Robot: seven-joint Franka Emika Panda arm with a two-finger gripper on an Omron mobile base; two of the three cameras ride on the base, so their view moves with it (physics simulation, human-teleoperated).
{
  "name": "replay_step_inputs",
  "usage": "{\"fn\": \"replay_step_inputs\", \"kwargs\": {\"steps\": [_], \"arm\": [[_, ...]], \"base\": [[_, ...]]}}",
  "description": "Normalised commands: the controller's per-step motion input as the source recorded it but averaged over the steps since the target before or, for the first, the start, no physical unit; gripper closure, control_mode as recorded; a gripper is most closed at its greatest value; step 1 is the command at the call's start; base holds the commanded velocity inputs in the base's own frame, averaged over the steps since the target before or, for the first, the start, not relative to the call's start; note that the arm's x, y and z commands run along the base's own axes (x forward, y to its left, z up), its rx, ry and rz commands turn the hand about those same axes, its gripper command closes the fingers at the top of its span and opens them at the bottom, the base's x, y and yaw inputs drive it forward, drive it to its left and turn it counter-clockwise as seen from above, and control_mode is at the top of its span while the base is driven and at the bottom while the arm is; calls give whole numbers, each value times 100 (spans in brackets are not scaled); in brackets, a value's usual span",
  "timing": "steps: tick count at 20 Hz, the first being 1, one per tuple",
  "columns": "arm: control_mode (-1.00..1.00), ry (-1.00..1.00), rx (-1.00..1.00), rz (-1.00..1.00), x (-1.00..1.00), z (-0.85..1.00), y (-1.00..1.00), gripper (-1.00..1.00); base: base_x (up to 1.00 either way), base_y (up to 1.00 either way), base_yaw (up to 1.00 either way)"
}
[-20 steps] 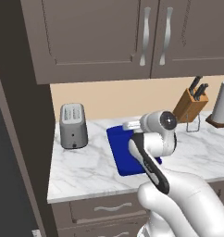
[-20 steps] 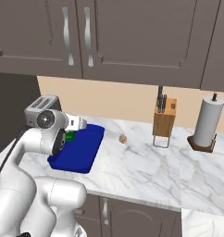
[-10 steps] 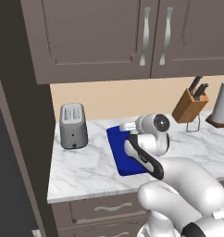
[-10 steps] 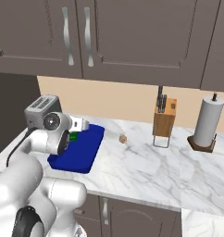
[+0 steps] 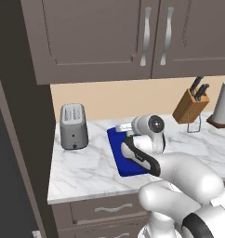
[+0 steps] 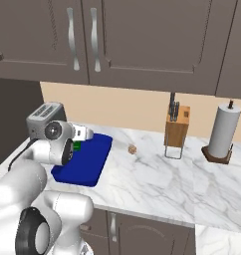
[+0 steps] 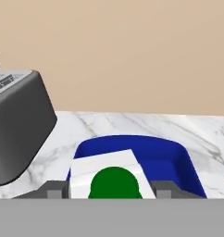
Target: Take out the milk from the fridge and place it on the tray on the counter. Then take the sugar cube near the tray and place it in the tray.
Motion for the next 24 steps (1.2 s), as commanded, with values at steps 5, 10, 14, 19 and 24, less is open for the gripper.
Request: {"fn": "replay_step_inputs", "kwargs": {"steps": [5, 10, 14, 19, 24], "arm": [[-100, 0, 0, 0, 22, -5, 1, 100], [-100, 0, 0, 0, 18, -9, 0, 100], [-100, 0, 0, 0, 15, -16, 0, 100], [-100, 0, 0, 0, 16, -21, 0, 100], [-100, 0, 0, 0, 16, -22, 0, 100]], "base": [[0, 0, 0], [0, 0, 0], [0, 0, 0], [0, 0, 0], [0, 0, 0]]}}
